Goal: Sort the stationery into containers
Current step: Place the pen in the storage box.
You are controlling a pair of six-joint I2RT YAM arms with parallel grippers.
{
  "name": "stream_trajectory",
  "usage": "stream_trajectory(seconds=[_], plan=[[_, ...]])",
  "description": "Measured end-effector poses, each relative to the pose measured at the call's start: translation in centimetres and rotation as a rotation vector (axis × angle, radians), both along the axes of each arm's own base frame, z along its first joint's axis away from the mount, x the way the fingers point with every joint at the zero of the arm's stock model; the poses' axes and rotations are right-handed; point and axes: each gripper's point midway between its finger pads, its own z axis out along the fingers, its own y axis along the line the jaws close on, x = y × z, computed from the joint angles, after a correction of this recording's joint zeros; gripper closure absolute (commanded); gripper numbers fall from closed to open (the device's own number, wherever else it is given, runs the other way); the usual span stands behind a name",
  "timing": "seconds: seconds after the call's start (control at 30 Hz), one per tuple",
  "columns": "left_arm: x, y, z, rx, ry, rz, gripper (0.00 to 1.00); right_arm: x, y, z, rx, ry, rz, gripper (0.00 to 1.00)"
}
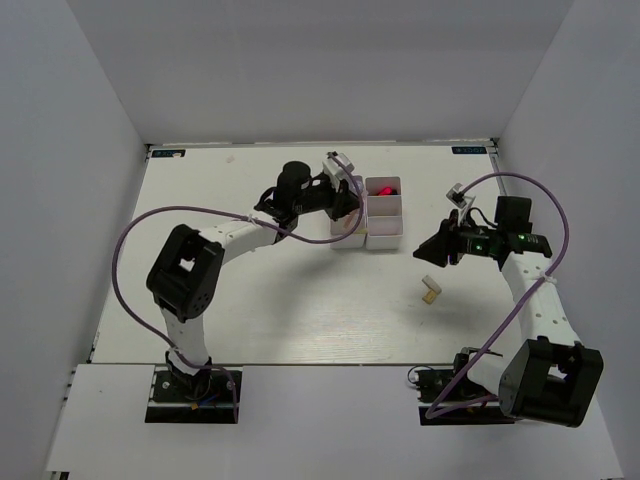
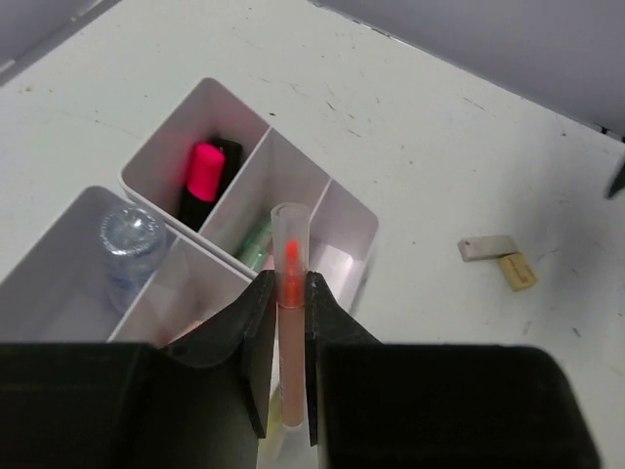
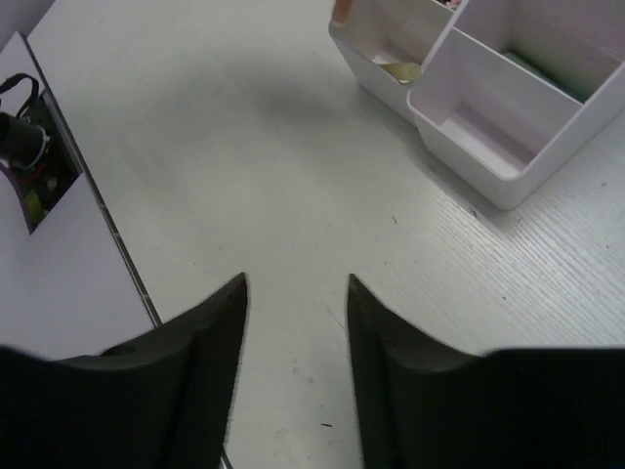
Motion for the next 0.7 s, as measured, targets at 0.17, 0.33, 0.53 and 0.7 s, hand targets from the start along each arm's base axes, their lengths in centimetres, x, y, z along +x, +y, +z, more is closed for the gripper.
stream_trajectory(seconds=[0.17,0.33,0.53,0.7], plan=[[1.9,-0.2,-1.1,-0.023,-0.061,0.006,0.99,-0.6,0.3,0.2,0.023,-0.031,0.048,0.90],[2.7,-0.1,-1.9,-0.041,-0.078,0.016,0.90,-1.0,0.4,-0.1,0.047,-0.021,0.078,0.93],[2.4,0.4,-2.9,-0.051,-0.079,0.028,0.52,-1.4,0.3,-0.3,0.073,0.005,0.089,0.55],[2.0,0.8,-3.9,-0.042,-0.047,0.045,0.41,-1.6,0.3,-0.5,0.064,-0.001,0.096,0.41]])
